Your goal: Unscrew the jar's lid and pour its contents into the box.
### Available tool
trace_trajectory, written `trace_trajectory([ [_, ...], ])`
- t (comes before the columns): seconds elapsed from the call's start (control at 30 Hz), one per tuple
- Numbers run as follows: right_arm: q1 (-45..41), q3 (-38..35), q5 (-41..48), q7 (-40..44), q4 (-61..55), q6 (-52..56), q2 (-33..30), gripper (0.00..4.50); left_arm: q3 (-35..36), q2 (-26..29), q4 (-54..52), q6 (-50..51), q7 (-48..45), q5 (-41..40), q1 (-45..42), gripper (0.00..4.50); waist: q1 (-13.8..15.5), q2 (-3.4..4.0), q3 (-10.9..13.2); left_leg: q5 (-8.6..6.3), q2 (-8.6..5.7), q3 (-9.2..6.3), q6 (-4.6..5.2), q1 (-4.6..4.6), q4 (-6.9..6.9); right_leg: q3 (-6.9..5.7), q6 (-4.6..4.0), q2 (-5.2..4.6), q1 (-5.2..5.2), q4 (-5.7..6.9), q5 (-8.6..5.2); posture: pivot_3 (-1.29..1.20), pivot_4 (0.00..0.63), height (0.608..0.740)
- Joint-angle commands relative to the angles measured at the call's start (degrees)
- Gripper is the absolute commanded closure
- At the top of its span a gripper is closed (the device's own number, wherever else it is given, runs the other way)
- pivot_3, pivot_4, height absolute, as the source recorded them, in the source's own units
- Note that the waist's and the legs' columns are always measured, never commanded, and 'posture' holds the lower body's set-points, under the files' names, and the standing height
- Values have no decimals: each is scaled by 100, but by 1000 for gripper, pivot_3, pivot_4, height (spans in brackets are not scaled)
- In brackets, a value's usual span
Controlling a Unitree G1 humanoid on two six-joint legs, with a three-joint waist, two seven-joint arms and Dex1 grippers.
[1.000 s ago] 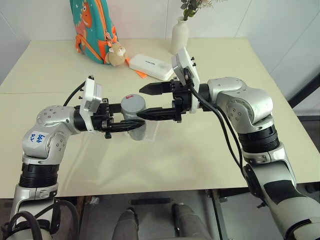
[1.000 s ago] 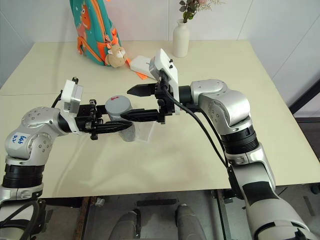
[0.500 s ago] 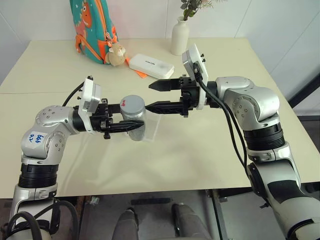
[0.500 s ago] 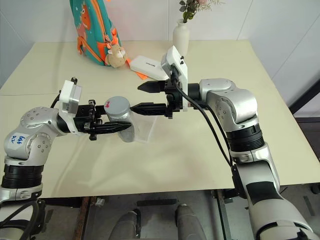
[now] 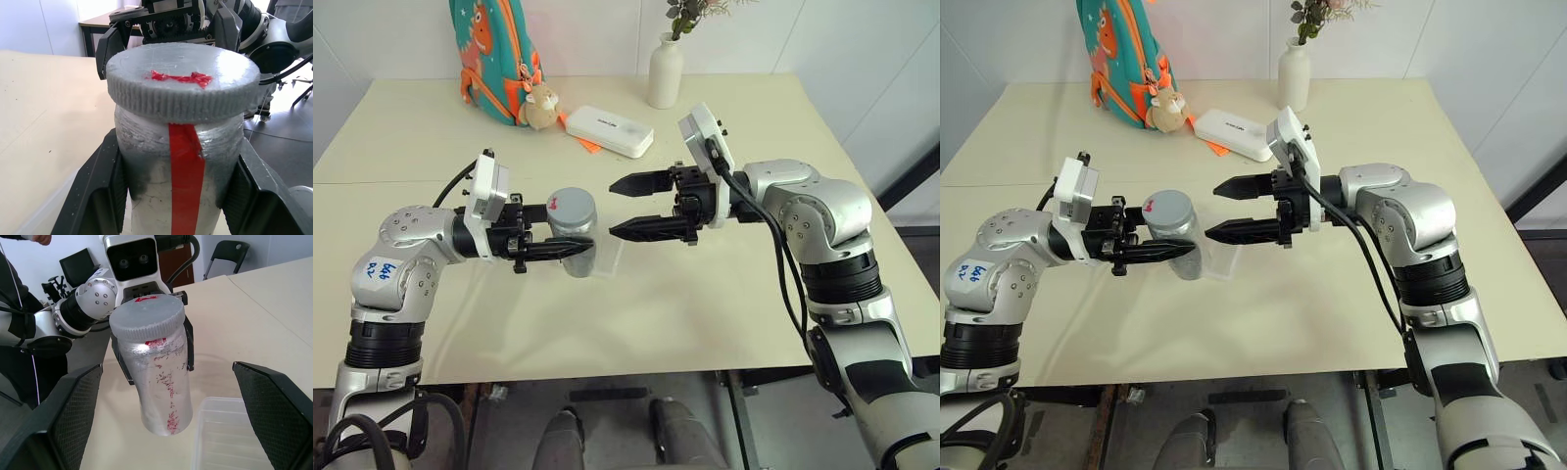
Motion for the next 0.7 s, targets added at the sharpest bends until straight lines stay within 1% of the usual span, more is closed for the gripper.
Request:
trace_trajectory([
  [0.03, -153, -250, 154, -170, -200, -24, 158, 26, 65, 51, -227, -72, -16, -52, 47, 2442, -2, 0, 0, 0, 0, 0, 0, 0, 0, 0, 0, 0, 0, 0, 0, 0, 150, 740],
  [0.17, -246, -224, 116, -415, -235, -38, 471, 26, 51, 33, -215, -71, -7, -54, 25, 2442, -1, 0, 0, 0, 0, 0, 0, -1, -1, 0, 0, 0, 0, 0, 0, 0, 150, 740],
  [0.43, -305, -52, 135, -618, -378, 43, 988, 26, -8, -15, -158, -96, -9, -40, -49, 2442, 1, 0, 0, 0, 0, 0, 0, -1, -1, 0, 0, 0, 0, 0, 0, 0, 150, 740],
  [0.7, -303, 101, -91, -885, -309, 12, 1231, 26, -12, -49, -132, -109, 6, -33, -74, 2442, 4, 0, 0, 0, 0, 0, 0, -1, 0, 0, 0, 0, 0, 1, 0, 0, 150, 740],
])
